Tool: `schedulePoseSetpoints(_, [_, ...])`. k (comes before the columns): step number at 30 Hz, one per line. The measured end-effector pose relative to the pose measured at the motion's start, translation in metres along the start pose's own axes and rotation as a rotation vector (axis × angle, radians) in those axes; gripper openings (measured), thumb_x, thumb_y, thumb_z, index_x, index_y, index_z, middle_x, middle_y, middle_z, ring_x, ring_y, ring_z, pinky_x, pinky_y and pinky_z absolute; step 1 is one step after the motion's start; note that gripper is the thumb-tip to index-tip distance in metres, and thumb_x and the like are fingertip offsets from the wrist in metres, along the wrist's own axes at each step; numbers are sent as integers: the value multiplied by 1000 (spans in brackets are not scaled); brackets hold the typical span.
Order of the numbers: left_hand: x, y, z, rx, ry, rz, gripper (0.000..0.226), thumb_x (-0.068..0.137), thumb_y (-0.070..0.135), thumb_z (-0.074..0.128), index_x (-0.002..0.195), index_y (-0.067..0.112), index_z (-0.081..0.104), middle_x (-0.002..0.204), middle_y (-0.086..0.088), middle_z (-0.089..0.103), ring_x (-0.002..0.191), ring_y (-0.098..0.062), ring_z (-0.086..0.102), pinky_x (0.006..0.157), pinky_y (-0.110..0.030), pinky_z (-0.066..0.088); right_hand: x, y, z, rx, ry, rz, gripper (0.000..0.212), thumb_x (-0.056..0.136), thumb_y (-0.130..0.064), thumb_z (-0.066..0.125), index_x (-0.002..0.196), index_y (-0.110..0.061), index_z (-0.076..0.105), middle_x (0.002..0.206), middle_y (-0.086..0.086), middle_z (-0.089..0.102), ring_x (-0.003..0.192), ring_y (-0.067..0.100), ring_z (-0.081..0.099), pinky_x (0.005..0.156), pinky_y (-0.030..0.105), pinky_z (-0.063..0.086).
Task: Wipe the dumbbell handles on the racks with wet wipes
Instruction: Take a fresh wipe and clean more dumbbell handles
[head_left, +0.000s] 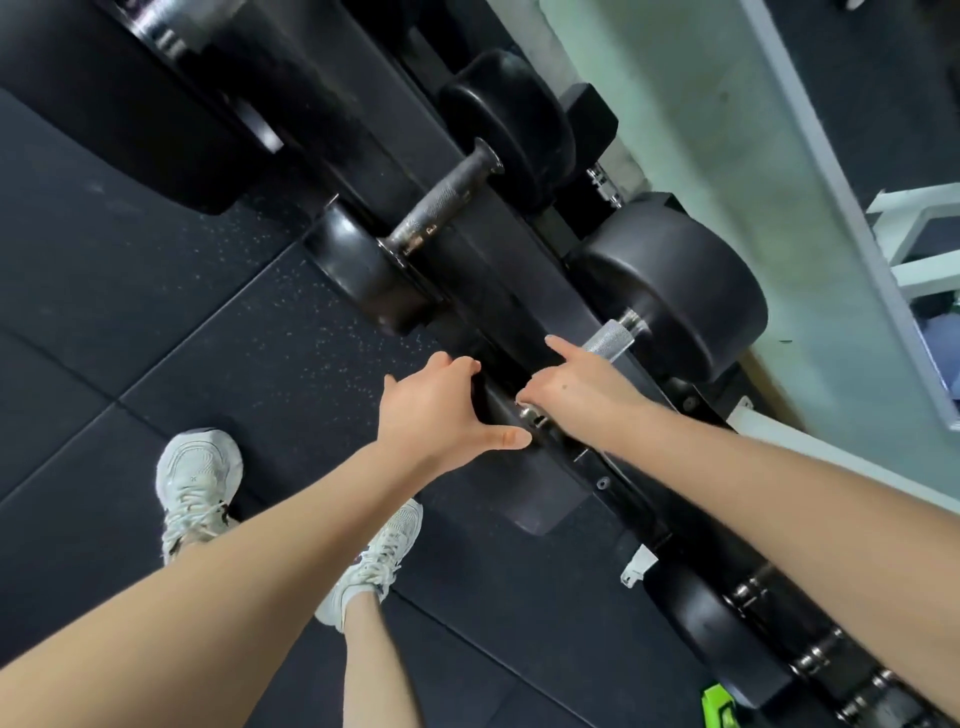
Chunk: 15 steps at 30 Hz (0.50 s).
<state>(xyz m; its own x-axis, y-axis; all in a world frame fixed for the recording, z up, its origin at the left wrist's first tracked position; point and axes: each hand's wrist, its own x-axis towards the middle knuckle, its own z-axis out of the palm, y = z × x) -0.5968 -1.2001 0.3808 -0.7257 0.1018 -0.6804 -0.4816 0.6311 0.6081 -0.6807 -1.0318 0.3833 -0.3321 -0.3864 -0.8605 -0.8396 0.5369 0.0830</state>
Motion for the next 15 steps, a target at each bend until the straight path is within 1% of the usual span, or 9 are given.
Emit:
schedulePoseSetpoints(1, [0, 0, 0, -7, 6, 0, 96, 59, 73, 68, 137, 24, 41, 118, 7, 48, 111, -20, 54, 108, -50, 30, 1, 18, -1, 60, 20, 47, 44, 75, -21, 45, 117, -19, 58, 98, -1, 67, 98, 18, 62, 117, 26, 1])
schedulePoseSetpoints(3, [-1, -1, 1, -20, 22, 4, 96, 58, 72, 69, 137, 25, 42, 115, 8, 48, 110, -20, 54, 107, -49, 32, -2, 43, -6, -42, 83, 99, 43, 71, -6, 48, 108, -22, 63, 94, -3, 69, 88, 16, 63, 115, 27, -12])
schedulePoseSetpoints(5, [-1, -2, 2, -38, 24, -6, 95, 59, 71, 70, 137, 25, 42, 113, 9, 48, 109, -19, 54, 106, -48, 34, -8, 43, -10, -73, 59, 127, 39, 72, 0, 54, 105, -19, 63, 92, -3, 67, 89, 16, 62, 114, 31, -14])
schedulePoseSetpoints(7, [-1, -3, 2, -41, 28, -4, 95, 58, 71, 70, 137, 25, 42, 116, 9, 49, 111, -18, 54, 108, -49, 31, -10, 22, 3, -155, 93, 42, 36, 73, -1, 61, 106, -17, 61, 92, -2, 64, 95, 17, 60, 117, 39, -2])
schedulePoseSetpoints(9, [0, -3, 2, -34, 33, -5, 96, 58, 72, 70, 136, 25, 43, 119, 8, 49, 114, -19, 54, 109, -51, 29, -14, 6, 14, -129, 249, -56, 40, 68, -1, 72, 105, -12, 65, 88, -1, 65, 91, 19, 62, 116, 47, 15])
schedulePoseSetpoints(10, [0, -3, 2, -29, 29, -9, 96, 57, 72, 70, 136, 25, 43, 119, 8, 50, 114, -19, 54, 109, -52, 28, -16, 9, 18, -119, 286, -103, 43, 70, 0, 71, 111, -10, 64, 92, 0, 66, 94, 19, 63, 116, 49, 10])
schedulePoseSetpoints(12, [0, -2, 2, -23, 27, -9, 97, 56, 73, 69, 136, 25, 43, 119, 8, 50, 114, -19, 54, 109, -52, 28, -20, 23, 16, -94, 233, -121, 49, 85, 1, 55, 132, -13, 50, 114, 0, 62, 116, 19, 54, 109, 43, -23])
schedulePoseSetpoints(13, [0, -2, 1, -23, 27, -8, 97, 56, 73, 69, 136, 25, 43, 119, 8, 50, 114, -19, 54, 108, -51, 29, -22, 30, 12, -30, 240, -80, 50, 88, 1, 51, 136, -15, 47, 119, -1, 61, 121, 20, 51, 104, 38, -31])
schedulePoseSetpoints(15, [-2, -1, 0, -32, 24, -12, 98, 56, 73, 69, 136, 24, 43, 119, 8, 50, 115, -20, 53, 106, -49, 33, -23, 31, 11, 73, 400, 3, 48, 86, 3, 59, 130, -16, 56, 113, 1, 67, 120, 21, 55, 112, 40, -19])
